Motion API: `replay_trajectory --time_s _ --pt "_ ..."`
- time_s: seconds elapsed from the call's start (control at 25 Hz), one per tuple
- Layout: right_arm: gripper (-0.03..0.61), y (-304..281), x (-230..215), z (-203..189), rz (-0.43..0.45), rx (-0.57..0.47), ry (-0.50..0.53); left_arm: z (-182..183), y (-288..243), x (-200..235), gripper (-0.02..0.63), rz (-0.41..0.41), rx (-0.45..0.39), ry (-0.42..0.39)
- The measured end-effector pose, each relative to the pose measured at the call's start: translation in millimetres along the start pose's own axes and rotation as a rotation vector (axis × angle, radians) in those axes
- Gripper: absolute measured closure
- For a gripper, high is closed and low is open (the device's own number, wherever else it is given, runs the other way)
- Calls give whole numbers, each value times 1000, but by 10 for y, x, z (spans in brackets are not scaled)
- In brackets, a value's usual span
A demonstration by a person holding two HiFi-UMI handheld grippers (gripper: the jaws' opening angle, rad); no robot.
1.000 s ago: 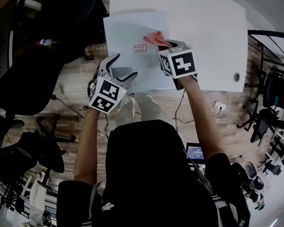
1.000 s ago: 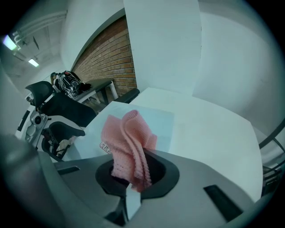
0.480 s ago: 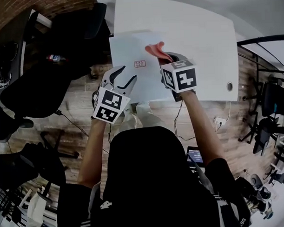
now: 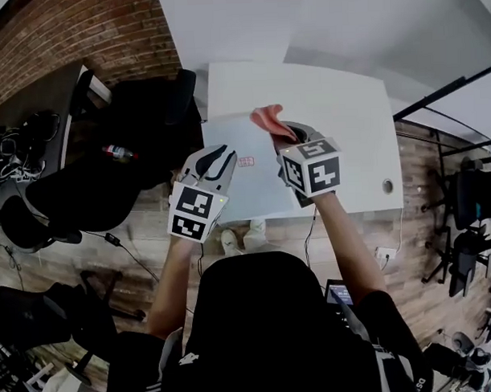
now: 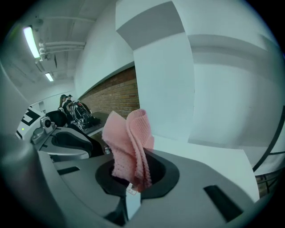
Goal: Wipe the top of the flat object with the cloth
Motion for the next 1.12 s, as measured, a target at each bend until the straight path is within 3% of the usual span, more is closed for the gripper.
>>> replay_trajectory --time_s 0.32,0.64,1.12 --pt "534 370 150 600 48 -175 -13 631 350 154 586 62 -160 49" --pt "534 666 274 1032 71 -312 -20 1220 670 273 601 100 -300 33" --pt "534 1107 353 1284 85 -468 14 1651 902 186 601 143 -381 -68"
Point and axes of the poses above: the fingertips, and each gripper's own axes: y backward along the fingers, x to its left, z out of its top, the point moved 8 cm from there along y, backward along the fingers, and after that the axes turned 4 degrees about -z, right-handed, at the moved point
